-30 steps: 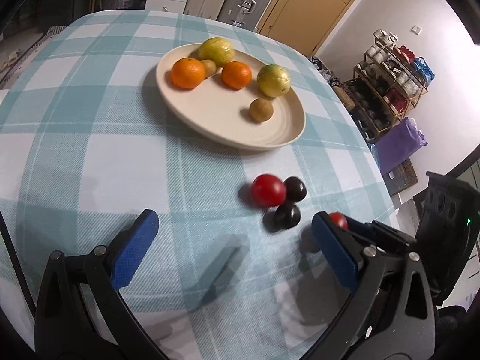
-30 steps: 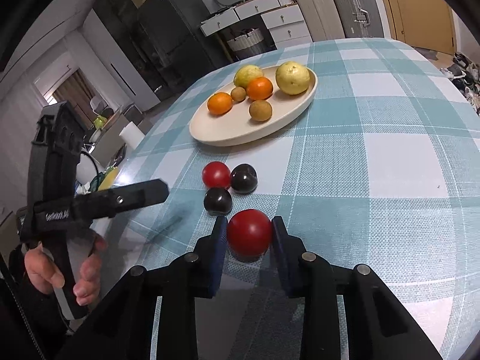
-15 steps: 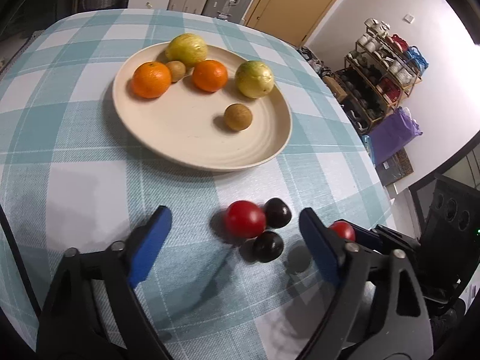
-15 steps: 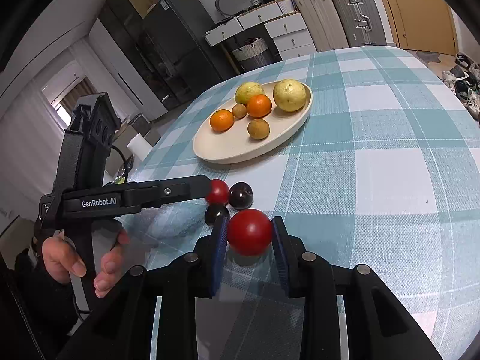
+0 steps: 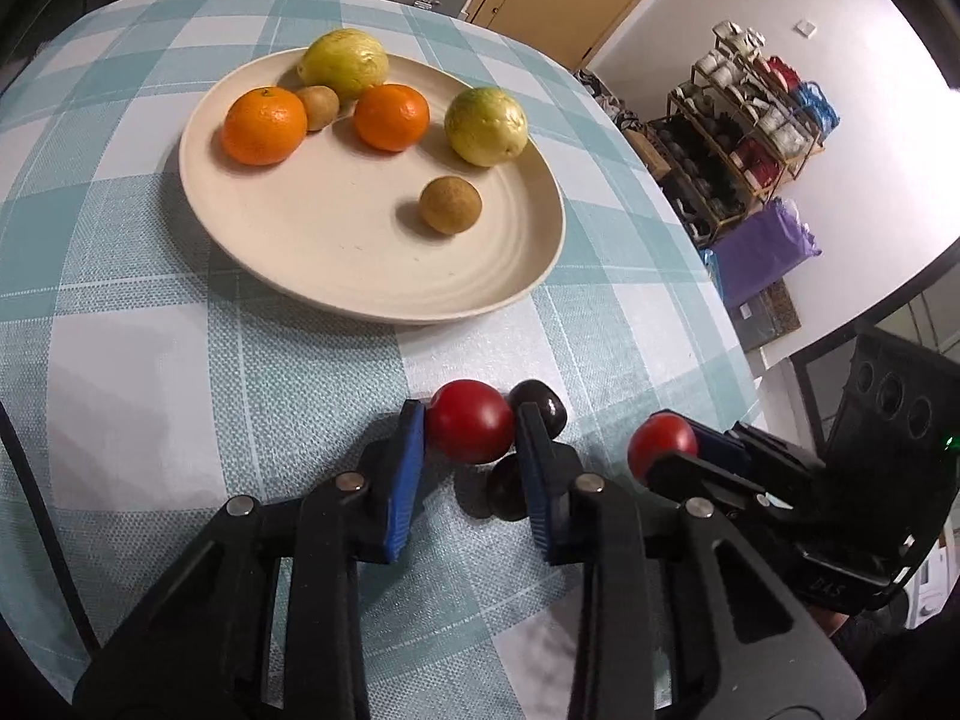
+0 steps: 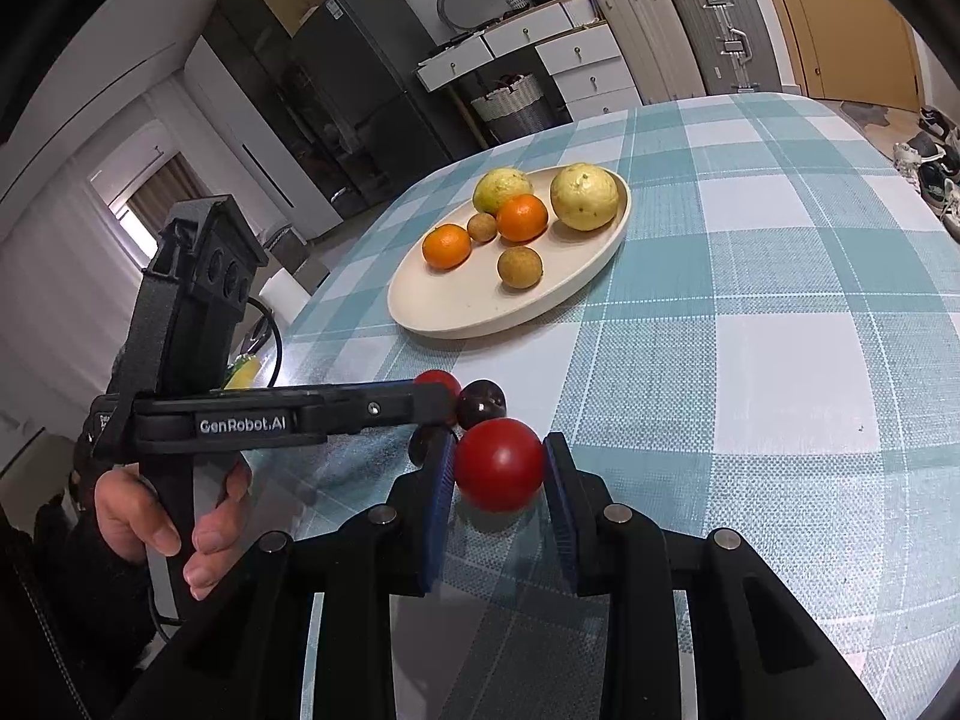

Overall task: Organize fruits
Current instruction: 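Carry both red tomatoes onto the plate and open both grippers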

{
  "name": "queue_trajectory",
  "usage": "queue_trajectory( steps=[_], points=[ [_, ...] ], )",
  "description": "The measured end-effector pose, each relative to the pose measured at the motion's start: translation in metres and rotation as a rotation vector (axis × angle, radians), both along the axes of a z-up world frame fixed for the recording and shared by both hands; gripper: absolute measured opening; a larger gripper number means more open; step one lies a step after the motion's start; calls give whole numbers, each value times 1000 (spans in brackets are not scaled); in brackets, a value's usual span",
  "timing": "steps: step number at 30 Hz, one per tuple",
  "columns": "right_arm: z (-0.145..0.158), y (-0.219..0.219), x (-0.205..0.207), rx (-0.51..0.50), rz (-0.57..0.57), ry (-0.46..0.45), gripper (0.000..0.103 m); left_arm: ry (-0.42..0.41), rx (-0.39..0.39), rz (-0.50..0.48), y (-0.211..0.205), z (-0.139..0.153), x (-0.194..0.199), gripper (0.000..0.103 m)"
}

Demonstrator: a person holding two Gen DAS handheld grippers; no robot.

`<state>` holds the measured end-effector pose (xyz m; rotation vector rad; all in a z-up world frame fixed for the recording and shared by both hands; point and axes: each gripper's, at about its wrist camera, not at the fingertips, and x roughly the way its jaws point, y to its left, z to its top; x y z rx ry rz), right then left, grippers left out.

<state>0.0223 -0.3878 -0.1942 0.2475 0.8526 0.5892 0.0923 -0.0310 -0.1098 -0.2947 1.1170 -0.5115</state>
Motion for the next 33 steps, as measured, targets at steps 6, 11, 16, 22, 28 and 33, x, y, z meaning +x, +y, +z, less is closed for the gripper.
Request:
queue_trajectory(
  steps=[6,11,16,22,28,33],
  points=[
    [2,-3,3,2,-19,1,30,-4,-14,-1,5,4,-2,28],
    [13,-3,6,12,-18,-25,30,-25,-19,-8,9,13,-5,28],
    [21,6,16,0,-1,-54,30,-38,-41,-2,18,23,-6,28],
    [29,14,35,4,5,-69,30,-73,-56,19,29,39,0,28],
    [38,21,61,-7,2,-87,30,-88,-63,49,36,49,21,28],
    [42,27,87,-14,-4,-88,30,-105,-63,63,38,56,42,28]
  ],
)
